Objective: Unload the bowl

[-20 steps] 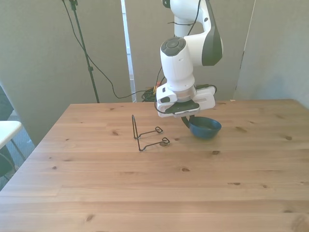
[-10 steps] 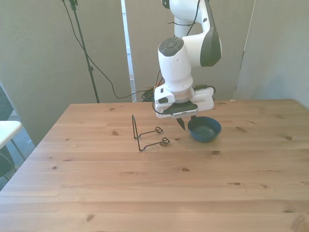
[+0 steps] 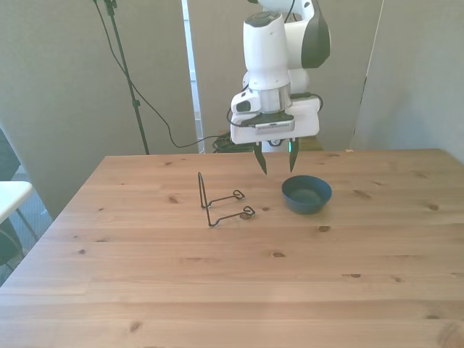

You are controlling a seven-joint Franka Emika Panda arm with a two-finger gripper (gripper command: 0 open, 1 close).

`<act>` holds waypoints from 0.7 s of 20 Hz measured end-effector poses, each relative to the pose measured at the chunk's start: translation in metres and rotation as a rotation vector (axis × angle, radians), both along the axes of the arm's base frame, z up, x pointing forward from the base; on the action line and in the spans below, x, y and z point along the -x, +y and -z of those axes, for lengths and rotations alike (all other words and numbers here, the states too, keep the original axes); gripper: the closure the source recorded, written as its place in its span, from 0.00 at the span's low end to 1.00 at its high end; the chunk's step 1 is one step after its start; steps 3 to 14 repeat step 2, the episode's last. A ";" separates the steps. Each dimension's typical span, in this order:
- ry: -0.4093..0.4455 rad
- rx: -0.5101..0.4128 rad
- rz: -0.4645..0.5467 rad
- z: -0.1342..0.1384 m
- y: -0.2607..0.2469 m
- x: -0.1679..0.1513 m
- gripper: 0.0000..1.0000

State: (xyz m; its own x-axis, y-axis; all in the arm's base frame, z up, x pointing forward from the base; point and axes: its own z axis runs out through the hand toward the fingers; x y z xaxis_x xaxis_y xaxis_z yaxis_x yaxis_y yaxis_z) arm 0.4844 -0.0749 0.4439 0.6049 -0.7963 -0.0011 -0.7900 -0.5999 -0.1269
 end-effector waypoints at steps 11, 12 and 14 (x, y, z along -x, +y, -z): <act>-0.053 0.042 0.028 -0.008 0.009 0.014 0.00; -0.053 0.042 0.028 -0.008 0.009 0.014 0.00; -0.053 0.042 0.028 -0.008 0.009 0.014 0.00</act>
